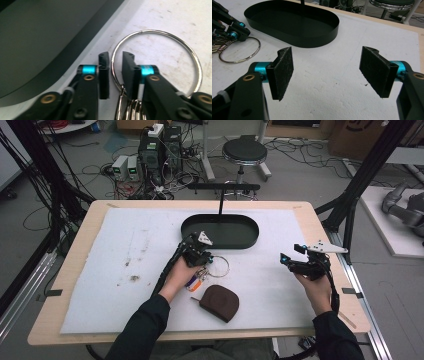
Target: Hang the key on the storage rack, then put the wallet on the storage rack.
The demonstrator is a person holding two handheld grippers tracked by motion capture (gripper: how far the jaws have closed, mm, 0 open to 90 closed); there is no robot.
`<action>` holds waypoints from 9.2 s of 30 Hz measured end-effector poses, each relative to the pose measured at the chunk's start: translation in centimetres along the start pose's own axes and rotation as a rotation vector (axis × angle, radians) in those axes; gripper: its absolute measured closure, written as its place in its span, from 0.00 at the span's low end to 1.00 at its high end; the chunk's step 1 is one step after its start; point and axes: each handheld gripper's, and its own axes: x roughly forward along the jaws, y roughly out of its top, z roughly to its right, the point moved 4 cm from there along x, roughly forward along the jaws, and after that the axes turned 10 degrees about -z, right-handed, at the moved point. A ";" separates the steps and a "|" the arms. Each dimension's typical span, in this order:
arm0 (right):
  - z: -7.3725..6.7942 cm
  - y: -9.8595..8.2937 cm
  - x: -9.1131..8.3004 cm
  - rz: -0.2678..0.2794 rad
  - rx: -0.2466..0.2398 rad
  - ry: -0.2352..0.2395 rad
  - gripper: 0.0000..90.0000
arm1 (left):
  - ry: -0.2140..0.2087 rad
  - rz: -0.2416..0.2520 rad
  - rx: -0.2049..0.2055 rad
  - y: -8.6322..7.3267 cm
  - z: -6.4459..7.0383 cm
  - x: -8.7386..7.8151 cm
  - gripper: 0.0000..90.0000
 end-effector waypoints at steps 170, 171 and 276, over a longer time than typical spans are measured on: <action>-0.1 0.0 0.5 -0.010 -0.019 0.024 0.31 | 0.141 0.490 -0.157 3.6 -12.0 -12.2 0.96; -0.1 0.0 0.5 -0.011 -0.019 0.025 0.31 | 0.141 0.489 -0.160 3.6 -12.0 -12.1 0.96; -7.2 0.2 -1.2 0.006 -0.107 0.152 0.31 | 0.198 0.485 -0.166 -11.7 -3.0 -14.9 0.36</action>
